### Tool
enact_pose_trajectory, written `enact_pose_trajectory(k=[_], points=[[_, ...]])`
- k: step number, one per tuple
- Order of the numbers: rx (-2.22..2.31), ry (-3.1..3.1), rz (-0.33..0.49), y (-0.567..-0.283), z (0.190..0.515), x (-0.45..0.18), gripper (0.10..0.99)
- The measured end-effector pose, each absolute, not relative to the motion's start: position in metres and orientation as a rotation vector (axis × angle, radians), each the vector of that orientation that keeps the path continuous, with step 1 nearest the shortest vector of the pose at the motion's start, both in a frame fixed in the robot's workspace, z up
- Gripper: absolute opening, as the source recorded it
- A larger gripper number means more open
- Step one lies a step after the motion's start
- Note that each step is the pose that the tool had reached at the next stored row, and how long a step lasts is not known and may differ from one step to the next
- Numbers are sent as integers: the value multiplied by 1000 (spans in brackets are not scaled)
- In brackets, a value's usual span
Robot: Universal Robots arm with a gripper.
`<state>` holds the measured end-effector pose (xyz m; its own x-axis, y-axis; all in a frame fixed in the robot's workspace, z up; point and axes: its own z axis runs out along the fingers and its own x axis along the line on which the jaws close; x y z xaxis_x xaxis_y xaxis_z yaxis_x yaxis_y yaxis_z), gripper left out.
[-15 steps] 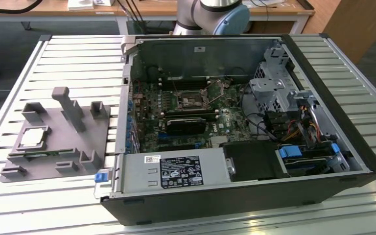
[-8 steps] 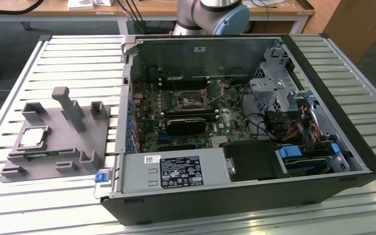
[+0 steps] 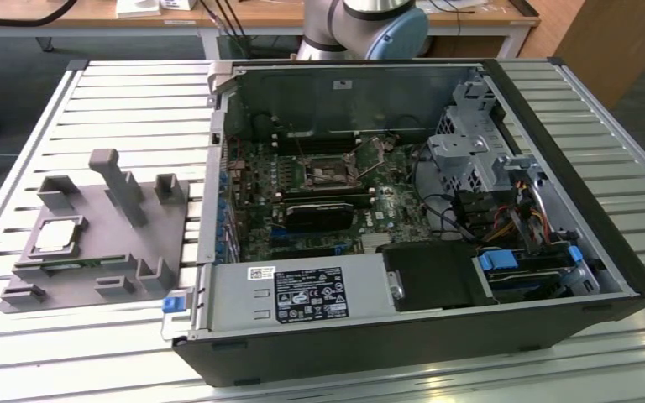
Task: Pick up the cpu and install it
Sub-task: 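Pick up the cpu and move it towards the insertion slot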
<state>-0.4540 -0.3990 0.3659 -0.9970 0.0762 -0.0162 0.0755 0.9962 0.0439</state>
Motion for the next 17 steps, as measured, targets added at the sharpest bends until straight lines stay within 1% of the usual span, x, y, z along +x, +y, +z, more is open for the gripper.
enact_pose_trajectory(k=[17], points=[[119, 3122, 68, -399, 359, -454, 106]])
